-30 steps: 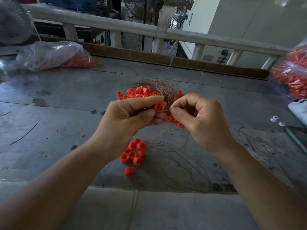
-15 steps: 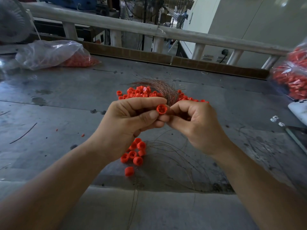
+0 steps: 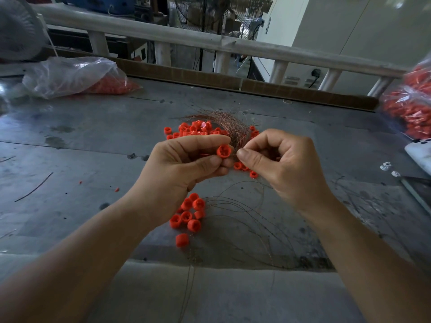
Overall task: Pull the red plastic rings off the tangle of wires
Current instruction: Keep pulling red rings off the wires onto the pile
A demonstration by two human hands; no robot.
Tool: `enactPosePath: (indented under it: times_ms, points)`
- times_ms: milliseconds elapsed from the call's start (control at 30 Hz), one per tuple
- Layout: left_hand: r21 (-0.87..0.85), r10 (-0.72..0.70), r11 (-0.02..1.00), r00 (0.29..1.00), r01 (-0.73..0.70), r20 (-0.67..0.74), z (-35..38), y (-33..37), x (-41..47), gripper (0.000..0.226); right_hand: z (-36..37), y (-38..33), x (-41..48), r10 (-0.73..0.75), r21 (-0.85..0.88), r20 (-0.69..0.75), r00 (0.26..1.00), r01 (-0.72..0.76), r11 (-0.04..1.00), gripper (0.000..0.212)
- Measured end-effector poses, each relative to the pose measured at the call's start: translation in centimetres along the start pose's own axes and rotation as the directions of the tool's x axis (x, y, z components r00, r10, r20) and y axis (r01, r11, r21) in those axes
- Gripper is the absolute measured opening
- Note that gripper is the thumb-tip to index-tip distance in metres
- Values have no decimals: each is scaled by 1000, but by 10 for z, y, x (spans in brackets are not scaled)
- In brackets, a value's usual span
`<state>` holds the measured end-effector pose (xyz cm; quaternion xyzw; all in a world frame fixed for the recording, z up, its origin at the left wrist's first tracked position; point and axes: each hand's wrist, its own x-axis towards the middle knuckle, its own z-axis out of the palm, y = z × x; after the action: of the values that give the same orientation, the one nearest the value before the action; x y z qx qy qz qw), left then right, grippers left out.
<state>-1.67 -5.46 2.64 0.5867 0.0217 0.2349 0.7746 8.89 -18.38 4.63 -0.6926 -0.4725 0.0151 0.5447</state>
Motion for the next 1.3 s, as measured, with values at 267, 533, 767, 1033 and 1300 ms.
enactPosePath:
  times_ms: [267,533,767,1033,1300]
  points:
    - [9,8,1000,999,-9,37,-1,0,-1,31,2,1,-1,6,-31,-18,1000,-7,999,18]
    - [20,16,1000,1000,-17,8,-1,0,0,31,4,1,-1,23,-21,-103,994,-25,999,16]
    - [48,15,999,1000,-15,-1,-1,-1,0,34,3,0,0,28,0,-72,997,-28,1000,15]
    - [38,30,999,1000,-30,-4,1,-1,-1,31,5,4,-3,15,-50,-73,997,-19,999,21]
    - [46,36,998,999,-37,23,-1,-2,-1,31,5,3,-3,23,-55,-66,998,-27,998,22]
